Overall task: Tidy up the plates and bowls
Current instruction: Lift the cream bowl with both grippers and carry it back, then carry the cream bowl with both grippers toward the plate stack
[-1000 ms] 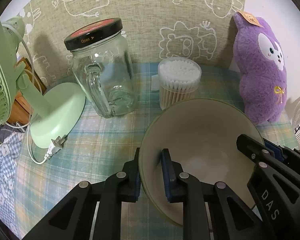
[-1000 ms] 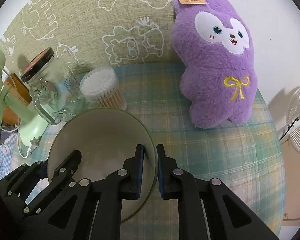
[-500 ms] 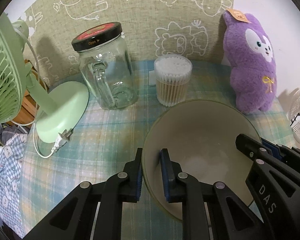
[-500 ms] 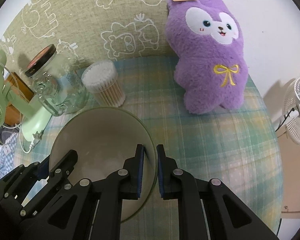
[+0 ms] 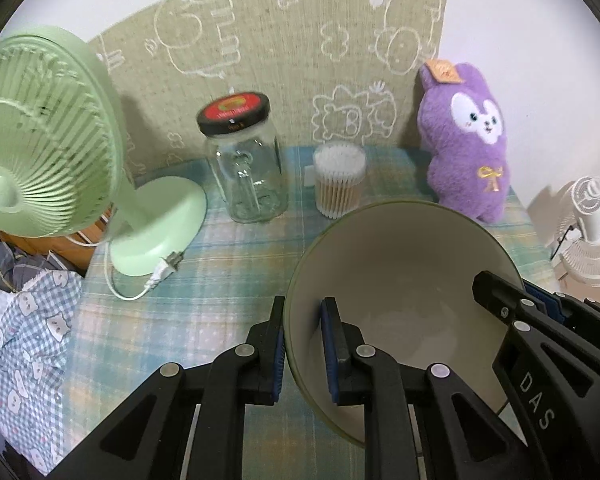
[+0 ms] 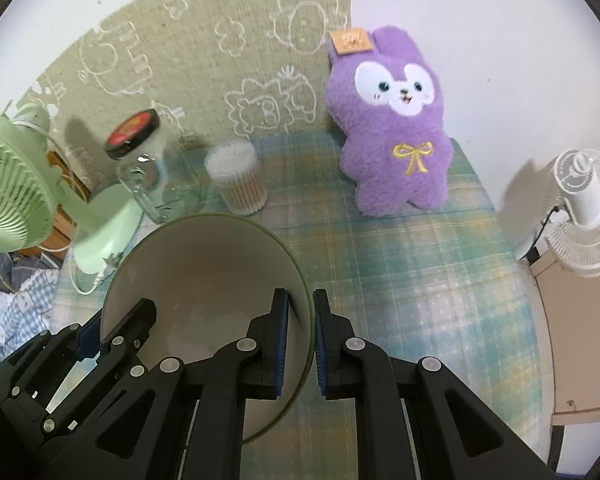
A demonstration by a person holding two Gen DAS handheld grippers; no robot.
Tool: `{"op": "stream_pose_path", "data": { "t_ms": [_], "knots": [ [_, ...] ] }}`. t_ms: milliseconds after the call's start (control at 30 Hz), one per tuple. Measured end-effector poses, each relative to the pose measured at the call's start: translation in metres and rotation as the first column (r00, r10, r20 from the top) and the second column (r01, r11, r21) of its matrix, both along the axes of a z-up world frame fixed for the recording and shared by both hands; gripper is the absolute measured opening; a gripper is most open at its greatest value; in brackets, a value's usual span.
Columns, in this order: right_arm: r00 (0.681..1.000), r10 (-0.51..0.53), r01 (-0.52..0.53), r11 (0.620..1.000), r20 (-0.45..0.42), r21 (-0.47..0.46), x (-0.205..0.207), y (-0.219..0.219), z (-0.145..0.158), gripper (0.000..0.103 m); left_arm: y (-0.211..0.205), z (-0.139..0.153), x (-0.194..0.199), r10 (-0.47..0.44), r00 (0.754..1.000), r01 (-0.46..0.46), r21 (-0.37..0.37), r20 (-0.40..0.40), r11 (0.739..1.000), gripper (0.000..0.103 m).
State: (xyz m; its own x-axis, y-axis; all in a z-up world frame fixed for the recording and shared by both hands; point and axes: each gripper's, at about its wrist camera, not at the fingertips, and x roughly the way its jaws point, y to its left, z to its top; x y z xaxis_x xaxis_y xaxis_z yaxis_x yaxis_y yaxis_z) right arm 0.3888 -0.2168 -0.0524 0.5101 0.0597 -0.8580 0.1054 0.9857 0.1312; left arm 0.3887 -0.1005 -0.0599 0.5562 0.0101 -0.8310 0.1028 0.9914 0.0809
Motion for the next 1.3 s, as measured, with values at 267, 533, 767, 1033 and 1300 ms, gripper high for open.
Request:
{"op": "stream_pose_path", "data": {
  "t_ms": [267, 533, 767, 1033, 1300],
  "knots": [
    [0.999, -0.014, 0.014, 1.0, 0.047, -0.012, -0.044, 0.013, 0.043, 0.015, 0.012, 0.041, -0.039, -0.008, 0.999, 0.008, -0.007, 0.05, 1.0, 0.014],
    [0.997, -0.028, 0.03, 0.999, 0.078, -0.022, -0.093, 0.024, 0.079, 0.015, 0.028, 0.073, -0.086, -0.019, 0.996, 0.021, -0.028, 0.09, 0.999, 0.014],
    [0.994, -0.055, 0.057, 0.998, 0.099, -0.019, -0.136, 0.036, 0.097, 0.015, 0.041, 0.088, -0.122, -0.036, 0.993, 0.04, -0.033, 0.111, 0.999, 0.014],
    [0.992, -0.078, 0.081, 0.996, 0.095, -0.029, -0.184, 0.05, 0.103, 0.015, 0.056, 0.091, -0.161, -0.087, 0.991, 0.092, -0.041, 0.103, 0.995, 0.014],
    [0.993, -0.102, 0.105, 0.994, 0.059, -0.036, -0.222, 0.06, 0.093, 0.015, 0.068, 0.078, -0.193, -0.106, 0.992, 0.11, -0.06, 0.063, 0.992, 0.014]
  ]
}}
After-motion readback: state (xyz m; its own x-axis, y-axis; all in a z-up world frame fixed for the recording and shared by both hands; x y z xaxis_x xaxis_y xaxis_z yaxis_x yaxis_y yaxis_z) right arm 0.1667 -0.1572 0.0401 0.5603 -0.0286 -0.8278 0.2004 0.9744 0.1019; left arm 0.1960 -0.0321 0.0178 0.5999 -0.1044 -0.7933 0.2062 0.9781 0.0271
